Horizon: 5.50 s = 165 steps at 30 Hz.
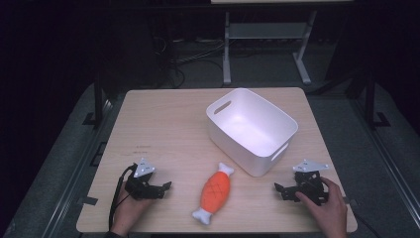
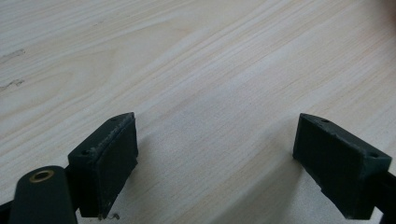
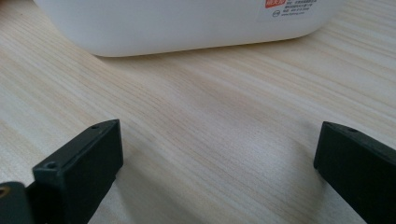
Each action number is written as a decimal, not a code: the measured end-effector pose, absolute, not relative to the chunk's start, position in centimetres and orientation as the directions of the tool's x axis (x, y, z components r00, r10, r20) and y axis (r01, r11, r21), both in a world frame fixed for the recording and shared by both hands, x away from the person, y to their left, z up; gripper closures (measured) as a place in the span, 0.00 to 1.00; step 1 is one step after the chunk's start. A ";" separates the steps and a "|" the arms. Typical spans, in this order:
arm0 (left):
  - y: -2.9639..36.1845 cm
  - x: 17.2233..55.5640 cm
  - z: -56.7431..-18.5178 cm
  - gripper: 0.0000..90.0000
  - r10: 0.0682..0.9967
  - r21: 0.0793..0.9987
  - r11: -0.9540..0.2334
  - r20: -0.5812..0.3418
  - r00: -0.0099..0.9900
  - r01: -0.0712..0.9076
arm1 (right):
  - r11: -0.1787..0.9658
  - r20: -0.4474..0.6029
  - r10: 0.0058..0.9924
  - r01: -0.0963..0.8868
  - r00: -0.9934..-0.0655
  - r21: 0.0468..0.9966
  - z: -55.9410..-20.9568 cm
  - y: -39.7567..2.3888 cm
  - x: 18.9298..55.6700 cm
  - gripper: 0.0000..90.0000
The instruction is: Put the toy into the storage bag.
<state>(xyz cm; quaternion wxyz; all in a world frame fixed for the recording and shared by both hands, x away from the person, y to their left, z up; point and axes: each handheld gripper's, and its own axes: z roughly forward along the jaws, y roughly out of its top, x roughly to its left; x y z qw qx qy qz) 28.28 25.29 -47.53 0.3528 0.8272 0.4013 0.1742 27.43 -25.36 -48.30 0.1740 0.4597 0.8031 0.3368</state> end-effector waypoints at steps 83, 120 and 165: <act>14.3 24.2 -44.0 1.00 0.411 0.691 -0.590 -0.187 0.892 0.417 | 0.350 0.031 0.856 0.621 -0.517 0.701 -48.3 -25.4 27.4 0.01; 15.3 28.2 -41.0 0.33 0.334 0.706 -0.632 -0.123 0.934 0.319 | 0.351 0.030 0.855 0.621 -0.517 0.701 -48.3 -25.4 27.4 0.01; 8.1 30.1 -44.1 0.14 0.086 0.493 -0.868 0.027 0.996 0.061 | 0.351 0.030 0.855 0.621 -0.517 0.701 -48.3 -25.4 27.4 0.01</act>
